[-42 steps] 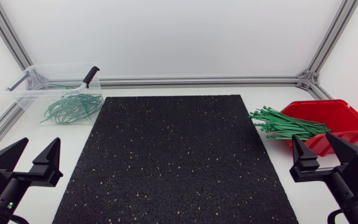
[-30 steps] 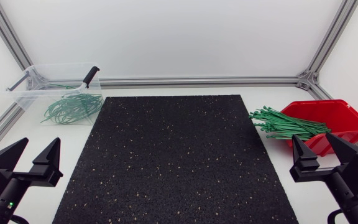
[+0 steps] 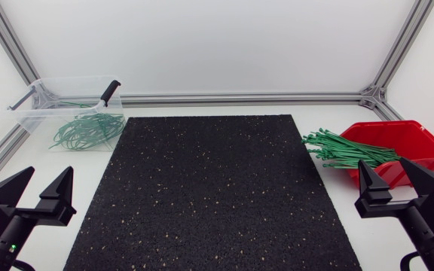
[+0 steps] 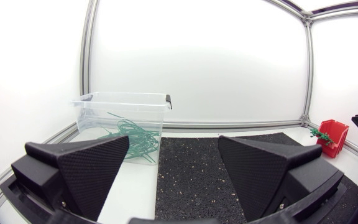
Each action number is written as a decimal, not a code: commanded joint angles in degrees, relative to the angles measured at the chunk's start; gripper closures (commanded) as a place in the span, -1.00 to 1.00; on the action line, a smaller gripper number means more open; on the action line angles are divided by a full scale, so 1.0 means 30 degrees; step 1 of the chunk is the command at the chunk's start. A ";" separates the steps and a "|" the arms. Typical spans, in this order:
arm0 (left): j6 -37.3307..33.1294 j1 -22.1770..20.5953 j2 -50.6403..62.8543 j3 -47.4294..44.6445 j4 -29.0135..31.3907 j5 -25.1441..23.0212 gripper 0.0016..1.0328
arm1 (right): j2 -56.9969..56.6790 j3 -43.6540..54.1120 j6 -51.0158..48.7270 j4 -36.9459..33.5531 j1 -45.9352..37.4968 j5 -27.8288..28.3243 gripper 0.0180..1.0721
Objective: Take a green cable tie from the red box, thread the tail through the head to close it, then place it in the transparent bin on the left.
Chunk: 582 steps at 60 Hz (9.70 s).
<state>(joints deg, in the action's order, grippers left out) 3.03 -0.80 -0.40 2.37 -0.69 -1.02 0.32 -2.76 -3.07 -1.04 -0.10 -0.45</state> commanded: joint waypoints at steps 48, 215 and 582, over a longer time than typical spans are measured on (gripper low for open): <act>0.0192 0.0032 -0.0100 -0.0790 0.0288 -0.0130 -0.93 | 1.4455 -1.7711 -0.0881 -0.9556 -0.1139 -0.0466 -0.92; 0.0192 -0.0349 -0.0041 -0.0761 0.0435 -0.0130 -0.93 | 2.8517 -1.6041 -3.0236 -1.1373 -0.2780 0.1087 0.54; 0.0192 -0.0730 -0.0041 -0.0761 0.0552 0.0017 -0.93 | 3.5666 -2.3834 -1.9308 -1.4420 1.9603 0.1761 -0.23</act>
<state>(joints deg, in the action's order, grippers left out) 3.03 -2.92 -0.38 2.37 -0.51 -0.97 105.82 -71.29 -58.83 -42.70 58.08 5.45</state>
